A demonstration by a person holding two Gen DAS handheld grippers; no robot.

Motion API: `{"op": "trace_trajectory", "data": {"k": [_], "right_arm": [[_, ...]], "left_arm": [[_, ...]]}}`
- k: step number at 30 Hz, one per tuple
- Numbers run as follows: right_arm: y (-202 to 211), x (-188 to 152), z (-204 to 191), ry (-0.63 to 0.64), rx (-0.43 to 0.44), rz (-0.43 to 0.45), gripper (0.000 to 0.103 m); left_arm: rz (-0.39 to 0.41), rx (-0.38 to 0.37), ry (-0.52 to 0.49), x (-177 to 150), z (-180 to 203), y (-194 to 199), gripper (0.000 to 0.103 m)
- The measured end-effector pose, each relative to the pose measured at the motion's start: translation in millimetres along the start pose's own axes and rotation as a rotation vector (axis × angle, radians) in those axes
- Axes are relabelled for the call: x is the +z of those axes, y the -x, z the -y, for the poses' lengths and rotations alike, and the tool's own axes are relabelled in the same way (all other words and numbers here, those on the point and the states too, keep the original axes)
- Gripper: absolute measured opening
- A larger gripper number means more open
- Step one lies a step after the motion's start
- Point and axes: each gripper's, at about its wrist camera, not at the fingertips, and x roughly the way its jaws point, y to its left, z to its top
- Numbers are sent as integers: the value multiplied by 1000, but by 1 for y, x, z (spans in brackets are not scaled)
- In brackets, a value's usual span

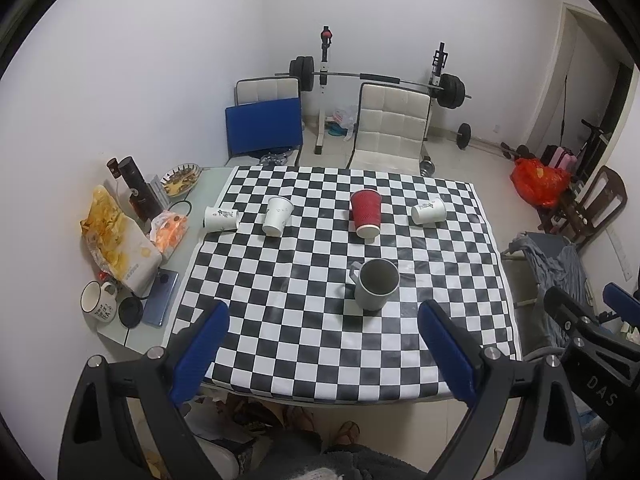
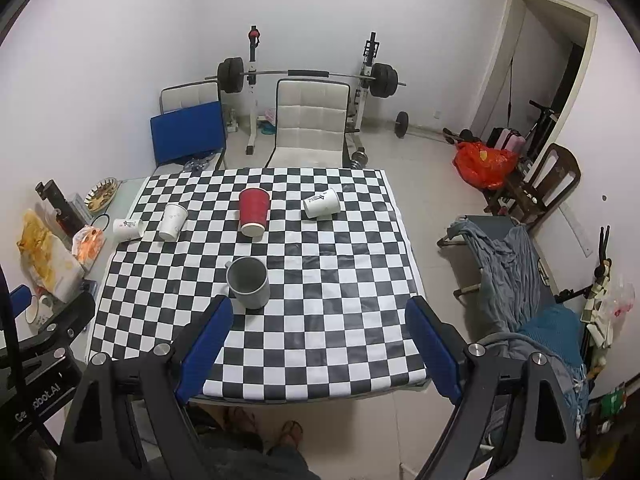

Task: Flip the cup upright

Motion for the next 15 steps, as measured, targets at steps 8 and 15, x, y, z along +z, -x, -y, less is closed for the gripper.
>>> {"op": "trace_trajectory", "data": {"k": [8, 15], "right_arm": [[1, 4, -1, 4, 2, -2, 90], [4, 10, -5, 20, 10, -1, 90]], "left_arm": [[4, 11, -4, 2, 0, 1, 96], [8, 18, -6, 6, -3, 2, 96]]}}
